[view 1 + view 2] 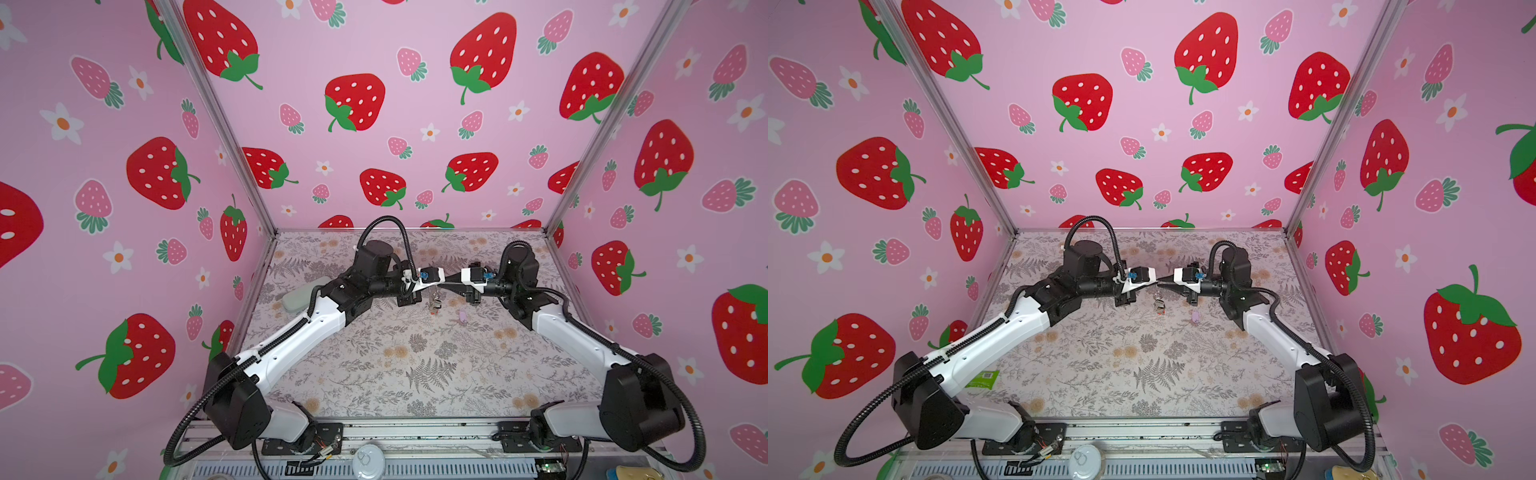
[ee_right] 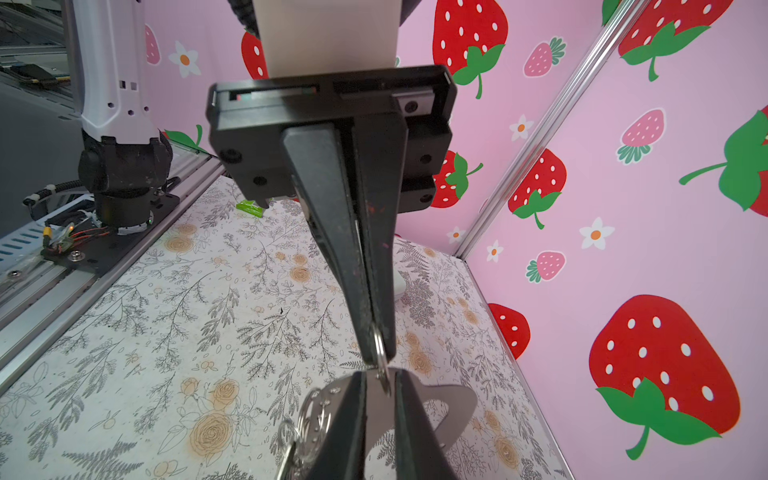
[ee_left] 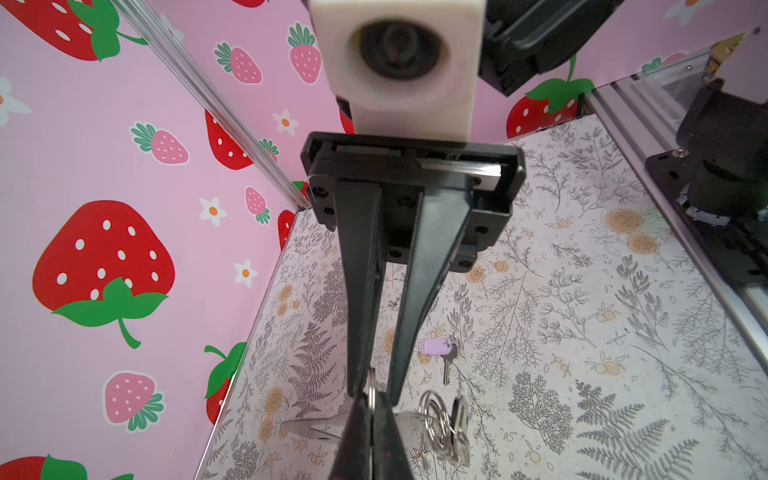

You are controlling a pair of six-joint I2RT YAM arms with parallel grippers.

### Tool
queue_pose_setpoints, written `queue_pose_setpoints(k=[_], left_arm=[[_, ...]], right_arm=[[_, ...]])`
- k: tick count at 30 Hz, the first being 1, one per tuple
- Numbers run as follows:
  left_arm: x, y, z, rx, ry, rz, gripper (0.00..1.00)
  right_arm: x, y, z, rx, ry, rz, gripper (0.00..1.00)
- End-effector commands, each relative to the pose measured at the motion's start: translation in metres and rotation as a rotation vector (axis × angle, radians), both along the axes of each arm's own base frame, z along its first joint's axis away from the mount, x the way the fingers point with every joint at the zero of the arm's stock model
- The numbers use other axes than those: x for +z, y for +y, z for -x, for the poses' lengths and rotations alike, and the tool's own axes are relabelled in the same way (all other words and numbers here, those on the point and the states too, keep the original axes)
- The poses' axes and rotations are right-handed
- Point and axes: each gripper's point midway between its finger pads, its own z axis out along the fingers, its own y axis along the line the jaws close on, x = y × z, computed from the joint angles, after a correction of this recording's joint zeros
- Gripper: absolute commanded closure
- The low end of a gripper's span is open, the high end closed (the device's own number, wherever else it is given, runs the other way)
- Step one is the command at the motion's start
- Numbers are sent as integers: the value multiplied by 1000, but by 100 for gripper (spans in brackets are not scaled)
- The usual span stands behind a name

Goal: Put the keys on the keyring

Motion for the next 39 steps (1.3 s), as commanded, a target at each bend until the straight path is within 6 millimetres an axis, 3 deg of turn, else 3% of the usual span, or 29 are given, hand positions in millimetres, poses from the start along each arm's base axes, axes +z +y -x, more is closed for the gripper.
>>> queue_pose_setpoints(k=[1, 7, 18, 19, 23, 24, 29, 39], left_arm=[[25, -5, -2, -18, -74, 28, 98], [27, -6, -2, -23, -76, 33, 98], [26, -7, -3, -21, -79, 26, 97], [27, -7, -3, -20, -82, 28, 95], [32, -3, -7, 20, -92, 48, 55], [32, -1, -8, 35, -94, 49, 50], [28, 12, -10, 93, -86, 39, 47], [10, 24, -15, 158, -54, 6, 50]], right_arm=[[18, -2, 9, 49, -67, -26, 84], [16, -2, 10, 59, -54, -25, 85], [15, -2, 9, 53, -66, -20, 96], [15, -2, 9, 49, -69, -20, 96], [13, -3, 3, 7, -129, -7, 97], [12, -4, 1, -12, -156, -2, 97], [7, -6, -12, -121, -300, 23, 100], [8, -11, -16, -240, -619, -2, 100]])
